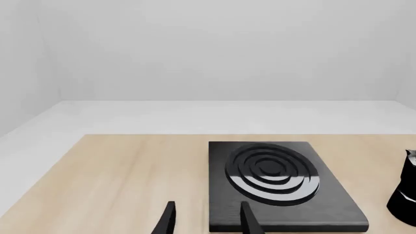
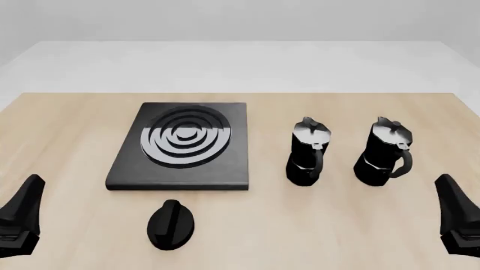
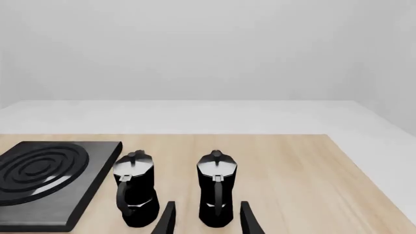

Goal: Put the right moka pot on the stove.

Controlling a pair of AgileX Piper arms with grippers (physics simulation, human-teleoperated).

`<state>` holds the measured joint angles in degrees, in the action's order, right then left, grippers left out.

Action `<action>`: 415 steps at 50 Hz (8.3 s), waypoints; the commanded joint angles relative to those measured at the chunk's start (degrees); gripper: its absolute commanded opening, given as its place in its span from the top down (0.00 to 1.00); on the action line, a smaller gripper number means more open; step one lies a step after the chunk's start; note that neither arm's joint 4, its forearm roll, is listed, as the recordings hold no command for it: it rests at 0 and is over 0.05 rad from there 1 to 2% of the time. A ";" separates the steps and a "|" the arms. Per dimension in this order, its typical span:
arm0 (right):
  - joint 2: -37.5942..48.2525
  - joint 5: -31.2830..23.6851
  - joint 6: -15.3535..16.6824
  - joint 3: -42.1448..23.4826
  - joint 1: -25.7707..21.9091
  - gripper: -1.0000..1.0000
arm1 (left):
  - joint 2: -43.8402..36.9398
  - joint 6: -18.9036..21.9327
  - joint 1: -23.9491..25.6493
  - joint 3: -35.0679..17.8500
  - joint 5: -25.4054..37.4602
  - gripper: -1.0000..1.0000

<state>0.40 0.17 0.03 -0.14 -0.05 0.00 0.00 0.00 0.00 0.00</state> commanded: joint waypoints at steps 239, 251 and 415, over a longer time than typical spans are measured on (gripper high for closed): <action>66.76 9.55 7.60 -49.59 -31.58 1.00 | 0.00 0.00 0.00 0.00 0.00 0.00; 74.34 14.33 7.94 -51.97 -32.87 1.00 | 0.00 0.00 0.00 0.00 0.00 0.00; 108.69 29.55 4.47 -64.46 -44.30 0.00 | 0.00 0.00 0.00 0.00 0.00 0.00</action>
<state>113.29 29.68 4.09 -68.13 -44.11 0.00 0.00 0.00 0.00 0.00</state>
